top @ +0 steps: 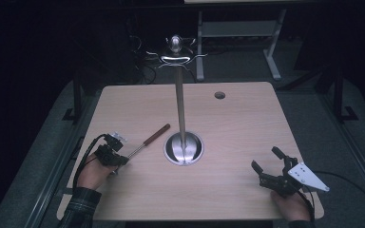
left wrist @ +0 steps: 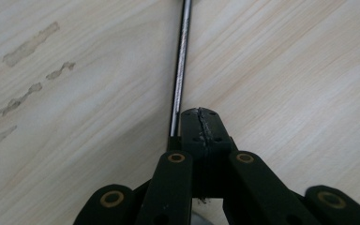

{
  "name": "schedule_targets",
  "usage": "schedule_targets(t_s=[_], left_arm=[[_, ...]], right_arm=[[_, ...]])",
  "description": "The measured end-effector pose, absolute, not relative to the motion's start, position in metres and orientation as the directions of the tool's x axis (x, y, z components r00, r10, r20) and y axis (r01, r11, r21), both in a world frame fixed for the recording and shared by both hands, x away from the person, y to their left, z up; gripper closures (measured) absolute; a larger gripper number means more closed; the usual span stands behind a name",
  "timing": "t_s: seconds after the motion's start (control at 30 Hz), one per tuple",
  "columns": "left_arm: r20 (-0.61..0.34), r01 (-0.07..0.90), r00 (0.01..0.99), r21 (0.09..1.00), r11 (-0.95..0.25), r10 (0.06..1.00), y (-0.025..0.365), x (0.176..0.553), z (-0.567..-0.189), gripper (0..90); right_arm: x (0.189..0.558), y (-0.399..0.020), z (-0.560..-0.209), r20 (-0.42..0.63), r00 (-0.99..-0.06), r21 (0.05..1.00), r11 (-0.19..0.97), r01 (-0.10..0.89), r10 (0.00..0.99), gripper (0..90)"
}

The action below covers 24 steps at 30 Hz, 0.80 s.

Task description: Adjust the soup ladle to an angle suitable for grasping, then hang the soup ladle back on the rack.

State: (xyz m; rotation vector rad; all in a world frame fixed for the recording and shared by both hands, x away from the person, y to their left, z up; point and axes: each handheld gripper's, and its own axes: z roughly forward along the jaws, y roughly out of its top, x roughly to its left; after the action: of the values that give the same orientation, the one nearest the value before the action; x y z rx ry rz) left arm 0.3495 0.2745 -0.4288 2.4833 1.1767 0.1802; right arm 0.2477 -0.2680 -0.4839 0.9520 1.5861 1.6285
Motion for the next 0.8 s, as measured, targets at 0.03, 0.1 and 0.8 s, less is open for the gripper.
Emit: schedule_targets(t_s=[0.03,0.1,0.8], left_arm=[[-0.052,0.717,0.638,0.405,-0.568,0.768,0.273,0.349,-0.428,89.7],[-0.054,0.707,0.648,0.414,-0.573,0.760,0.270,0.352,-0.424,89.7],[-0.048,0.626,0.734,0.435,-0.647,0.677,0.248,0.396,-0.397,71.7]], right_arm=[[0.248,-0.268,-0.484,0.050,-0.514,0.999,-0.042,0.028,0.856,8.0],[0.248,-0.268,-0.484,0.051,-0.514,0.999,-0.043,0.029,0.856,8.0],[0.248,-0.268,-0.484,0.051,-0.514,0.999,-0.043,0.028,0.856,8.0]])
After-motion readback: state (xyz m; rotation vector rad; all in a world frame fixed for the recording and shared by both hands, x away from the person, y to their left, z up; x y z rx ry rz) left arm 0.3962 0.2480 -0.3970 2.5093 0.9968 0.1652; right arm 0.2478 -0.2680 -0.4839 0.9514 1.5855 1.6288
